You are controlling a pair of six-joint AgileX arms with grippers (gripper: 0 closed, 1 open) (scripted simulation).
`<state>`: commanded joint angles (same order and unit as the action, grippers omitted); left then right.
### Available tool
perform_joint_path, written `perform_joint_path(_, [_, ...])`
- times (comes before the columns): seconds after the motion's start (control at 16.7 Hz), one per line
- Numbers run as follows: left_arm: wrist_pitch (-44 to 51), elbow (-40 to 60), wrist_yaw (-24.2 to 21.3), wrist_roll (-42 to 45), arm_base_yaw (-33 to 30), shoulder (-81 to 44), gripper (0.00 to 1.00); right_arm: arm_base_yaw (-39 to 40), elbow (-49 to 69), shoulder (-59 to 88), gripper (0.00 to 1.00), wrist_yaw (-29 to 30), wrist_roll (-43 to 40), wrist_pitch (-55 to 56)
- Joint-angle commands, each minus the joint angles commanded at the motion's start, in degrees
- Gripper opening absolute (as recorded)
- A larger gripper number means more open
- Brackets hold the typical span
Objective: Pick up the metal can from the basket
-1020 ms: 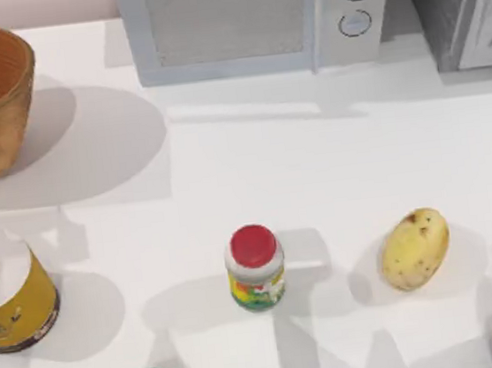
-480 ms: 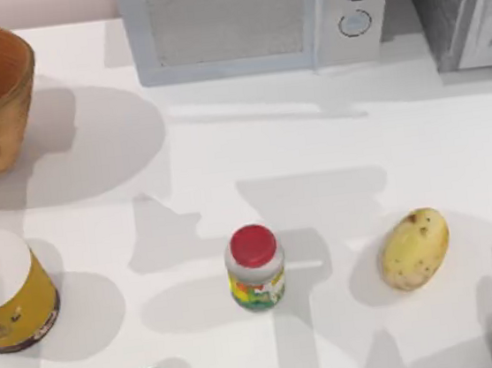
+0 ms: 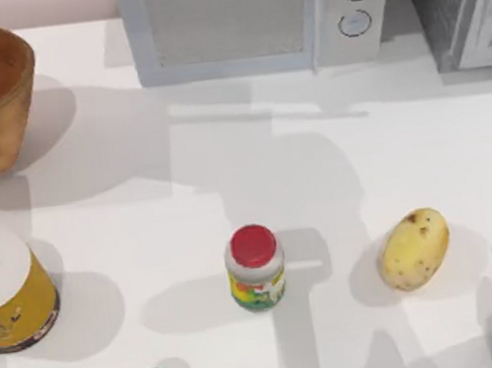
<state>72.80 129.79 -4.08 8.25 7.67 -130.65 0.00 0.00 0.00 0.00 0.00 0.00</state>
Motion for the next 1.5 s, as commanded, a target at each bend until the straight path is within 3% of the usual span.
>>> perform_joint_path(0.24, [7.8,13.2,-0.3,1.7,1.0,-13.4,1.0,0.0,0.0,0.0,1.0,0.0,0.0,0.0])
perform_joint_path(0.48, [10.7,17.8,-0.3,2.4,1.3,-18.1,1.0,0.0,0.0,0.0,1.0,0.0,0.0,0.0])
perform_joint_path(0.84, [9.6,16.7,-0.3,2.2,1.0,-18.2,1.0,0.0,0.0,0.0,1.0,0.0,0.0,0.0])
perform_joint_path(1.26, [-2.0,5.0,-0.3,2.0,0.9,-18.0,1.0,0.0,0.0,0.0,1.0,0.0,0.0,0.0])
perform_joint_path(1.5, [-3.1,3.9,-0.3,2.0,0.9,-18.0,1.0,0.0,0.0,0.0,1.0,0.0,0.0,0.0])
